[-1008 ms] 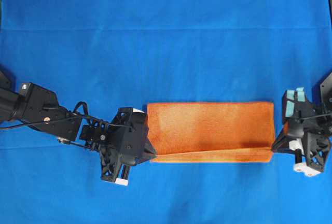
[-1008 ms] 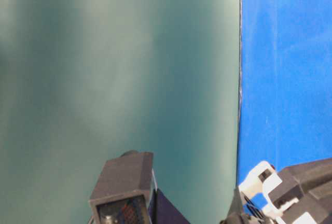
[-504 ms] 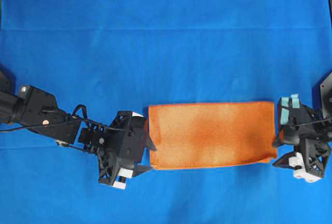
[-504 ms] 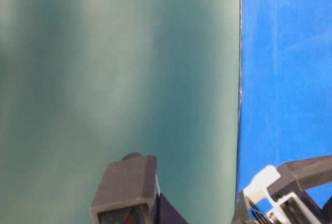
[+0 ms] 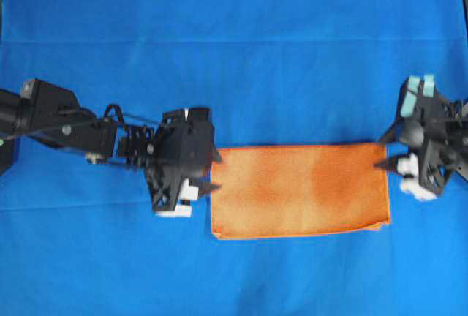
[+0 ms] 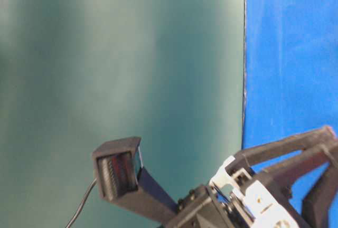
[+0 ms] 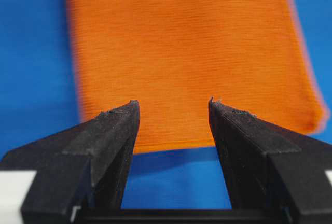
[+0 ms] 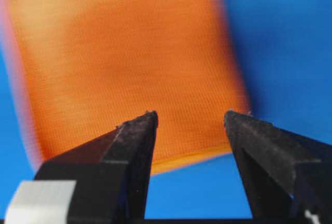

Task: Fold the orange towel.
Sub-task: 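Release the corners onto the near edge and raise both grippers, then grasp the folded strip's left and right ends with both grippers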

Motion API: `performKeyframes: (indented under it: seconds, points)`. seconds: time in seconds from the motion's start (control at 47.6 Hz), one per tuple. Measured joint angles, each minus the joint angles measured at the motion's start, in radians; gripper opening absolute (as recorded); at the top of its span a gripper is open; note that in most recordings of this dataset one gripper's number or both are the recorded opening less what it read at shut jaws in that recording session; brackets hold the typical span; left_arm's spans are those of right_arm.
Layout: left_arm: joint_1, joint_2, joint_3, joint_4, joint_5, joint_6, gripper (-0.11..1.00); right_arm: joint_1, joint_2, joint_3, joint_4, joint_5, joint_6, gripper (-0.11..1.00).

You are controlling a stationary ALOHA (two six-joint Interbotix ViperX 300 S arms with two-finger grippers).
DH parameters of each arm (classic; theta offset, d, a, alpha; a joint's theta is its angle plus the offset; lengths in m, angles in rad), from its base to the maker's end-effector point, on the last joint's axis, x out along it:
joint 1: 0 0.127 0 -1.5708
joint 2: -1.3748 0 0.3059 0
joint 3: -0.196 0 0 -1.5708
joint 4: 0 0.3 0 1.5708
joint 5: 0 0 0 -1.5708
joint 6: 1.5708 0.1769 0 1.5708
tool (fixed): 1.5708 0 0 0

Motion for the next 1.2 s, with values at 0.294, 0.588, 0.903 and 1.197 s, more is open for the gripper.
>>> performKeyframes:
  seconds: [0.294, 0.588, 0.903, 1.197]
  points:
    - [0.057, 0.028, 0.0, 0.002, -0.002, 0.0, 0.48, -0.044, 0.114, 0.0, -0.041, -0.023, 0.0, 0.58]
    - [0.117, 0.084, 0.026, 0.003, -0.006, 0.0, 0.48, -0.057, 0.272, 0.005, -0.041, -0.118, 0.005, 0.58]
    - [0.115, 0.112, 0.023, 0.003, -0.017, 0.0, 0.44, -0.057, 0.284, 0.005, -0.043, -0.129, 0.006, 0.33]
    - [0.098, 0.117, 0.012, 0.003, 0.0, -0.008, 0.08, -0.057, 0.282, 0.005, -0.043, -0.132, 0.008, 0.03]
